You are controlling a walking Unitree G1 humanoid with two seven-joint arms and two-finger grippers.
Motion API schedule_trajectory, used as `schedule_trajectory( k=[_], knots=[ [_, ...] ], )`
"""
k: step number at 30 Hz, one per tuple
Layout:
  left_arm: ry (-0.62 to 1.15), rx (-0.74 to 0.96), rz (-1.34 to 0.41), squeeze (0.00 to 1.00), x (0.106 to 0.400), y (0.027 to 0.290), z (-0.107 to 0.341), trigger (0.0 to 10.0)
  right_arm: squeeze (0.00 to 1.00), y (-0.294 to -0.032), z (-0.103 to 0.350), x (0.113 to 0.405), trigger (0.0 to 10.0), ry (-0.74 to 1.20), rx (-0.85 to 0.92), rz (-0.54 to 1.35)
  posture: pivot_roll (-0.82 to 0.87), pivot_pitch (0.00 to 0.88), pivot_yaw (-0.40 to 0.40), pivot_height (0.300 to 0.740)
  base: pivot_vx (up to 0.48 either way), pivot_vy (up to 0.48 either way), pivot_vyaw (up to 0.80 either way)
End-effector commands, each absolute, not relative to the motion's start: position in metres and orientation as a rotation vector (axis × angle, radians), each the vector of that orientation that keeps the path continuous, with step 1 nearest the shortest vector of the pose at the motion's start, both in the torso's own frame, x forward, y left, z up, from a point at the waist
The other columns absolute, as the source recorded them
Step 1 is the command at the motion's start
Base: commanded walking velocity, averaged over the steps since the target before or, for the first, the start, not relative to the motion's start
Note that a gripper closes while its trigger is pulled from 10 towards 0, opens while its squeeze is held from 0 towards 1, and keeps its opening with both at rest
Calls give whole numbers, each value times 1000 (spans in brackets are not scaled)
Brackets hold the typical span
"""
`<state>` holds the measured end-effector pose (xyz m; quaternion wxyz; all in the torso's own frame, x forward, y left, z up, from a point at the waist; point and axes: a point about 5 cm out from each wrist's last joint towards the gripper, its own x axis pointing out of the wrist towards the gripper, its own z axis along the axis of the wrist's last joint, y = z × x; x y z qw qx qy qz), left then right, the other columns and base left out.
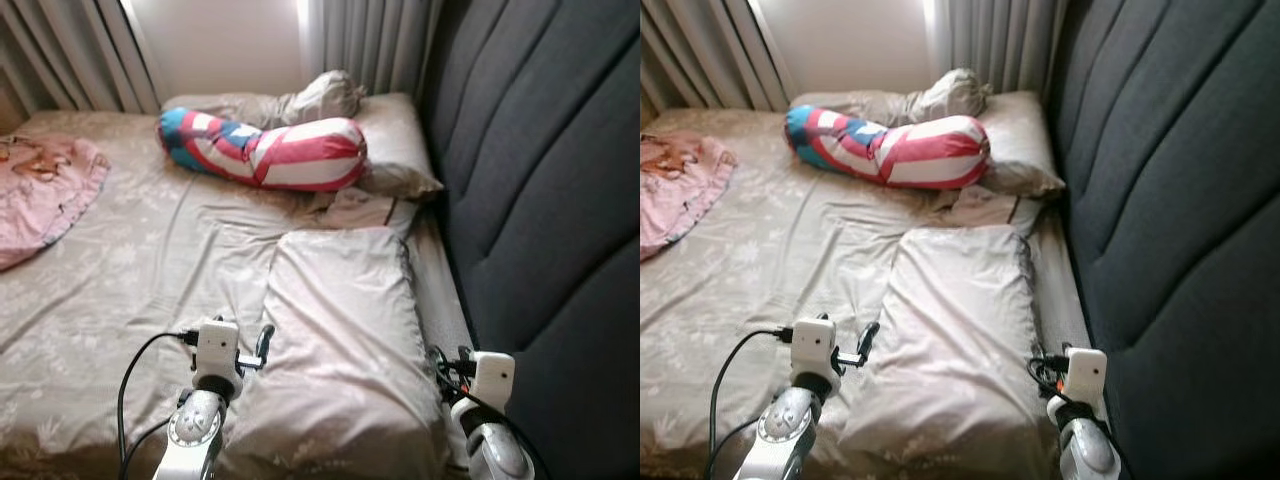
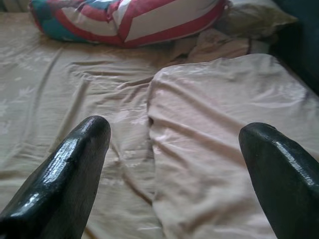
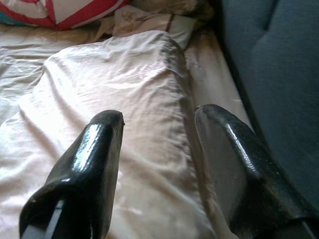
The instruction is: Clean up the room
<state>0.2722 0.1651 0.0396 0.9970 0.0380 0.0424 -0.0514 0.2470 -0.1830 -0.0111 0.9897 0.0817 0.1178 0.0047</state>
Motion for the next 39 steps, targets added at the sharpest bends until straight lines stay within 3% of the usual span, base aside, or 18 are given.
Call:
schedule_trajectory(
  k=[1, 10, 24, 28, 39],
  knots=[
    [67, 72, -110, 0, 274, 163, 43, 10000, 0, -188, -14, 243, 10000, 245, 166, -3, -108, 22, -40, 740, 277, 0, 0],
    [63, 78, -119, 0, 275, 163, 44, 10000, 0, -190, -16, 241, 10000, 253, 170, -6, -109, 28, -37, 740, 272, 0, 0],
    [19, 54, -119, 0, 282, 163, 54, 10000, 0, -193, -16, 241, 10000, 243, 173, 0, -110, 36, -35, 740, 0, 0, 0],
    [12, 51, -118, 0, 284, 163, 57, 10000, 0, -179, -11, 251, 10000, 227, 169, 16, -111, 36, -34, 740, 0, 0, 0],
    [14, 45, -120, 0, 284, 162, 57, 10000, 0, -179, -11, 251, 10000, 227, 167, 13, -111, 37, -34, 740, 0, 0, 0]
  ],
)
